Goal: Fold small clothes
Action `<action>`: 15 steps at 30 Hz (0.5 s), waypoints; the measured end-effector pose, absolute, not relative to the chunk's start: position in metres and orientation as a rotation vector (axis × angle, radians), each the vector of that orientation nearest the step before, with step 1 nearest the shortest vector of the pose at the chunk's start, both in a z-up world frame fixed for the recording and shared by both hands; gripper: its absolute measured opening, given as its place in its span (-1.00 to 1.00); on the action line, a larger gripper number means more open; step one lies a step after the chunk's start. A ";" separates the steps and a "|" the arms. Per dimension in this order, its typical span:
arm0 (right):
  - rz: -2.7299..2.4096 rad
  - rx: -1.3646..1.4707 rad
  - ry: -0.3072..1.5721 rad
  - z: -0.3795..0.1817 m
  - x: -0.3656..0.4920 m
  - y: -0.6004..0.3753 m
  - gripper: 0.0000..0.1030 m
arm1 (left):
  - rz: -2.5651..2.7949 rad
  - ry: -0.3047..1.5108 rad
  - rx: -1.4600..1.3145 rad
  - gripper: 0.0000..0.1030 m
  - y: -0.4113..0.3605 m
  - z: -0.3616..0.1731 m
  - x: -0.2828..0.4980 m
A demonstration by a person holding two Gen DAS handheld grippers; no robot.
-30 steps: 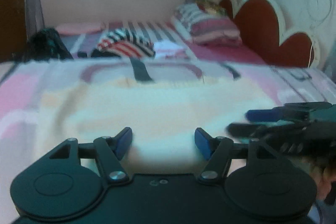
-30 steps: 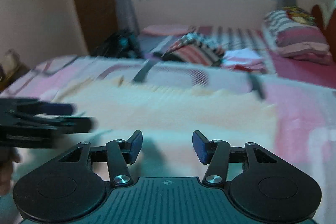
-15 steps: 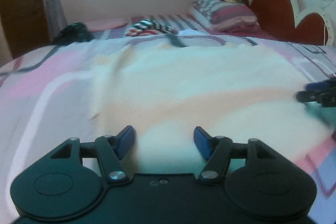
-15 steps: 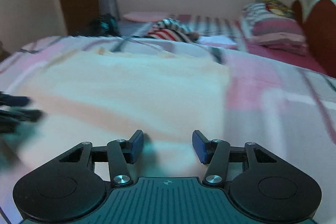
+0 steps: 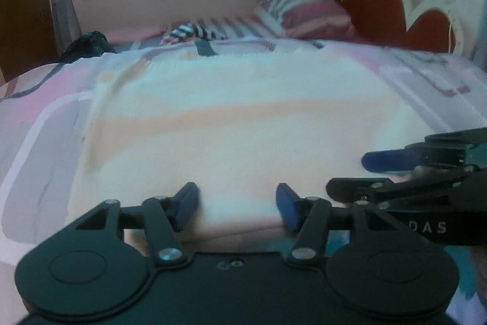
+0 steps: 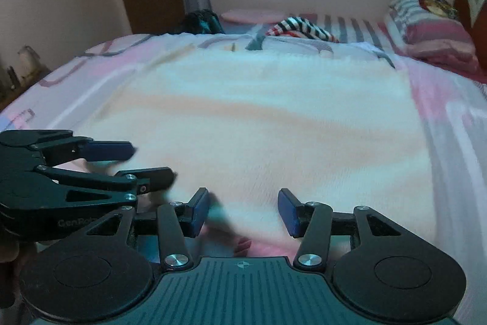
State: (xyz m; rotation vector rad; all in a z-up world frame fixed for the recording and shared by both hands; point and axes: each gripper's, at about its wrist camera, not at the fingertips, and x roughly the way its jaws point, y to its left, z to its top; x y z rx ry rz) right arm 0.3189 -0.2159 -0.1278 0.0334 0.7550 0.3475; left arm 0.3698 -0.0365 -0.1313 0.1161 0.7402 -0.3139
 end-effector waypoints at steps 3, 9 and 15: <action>0.349 0.009 0.756 -0.125 0.311 -0.219 -0.30 | -0.267 0.731 0.126 0.15 -0.021 -0.124 0.364; 0.177 0.101 0.776 -0.134 0.309 -0.294 -1.00 | -0.195 0.737 0.029 0.14 0.044 -0.127 0.363; 0.156 0.116 0.748 -0.121 0.300 -0.308 -1.00 | -0.178 0.750 0.046 0.10 0.036 -0.118 0.366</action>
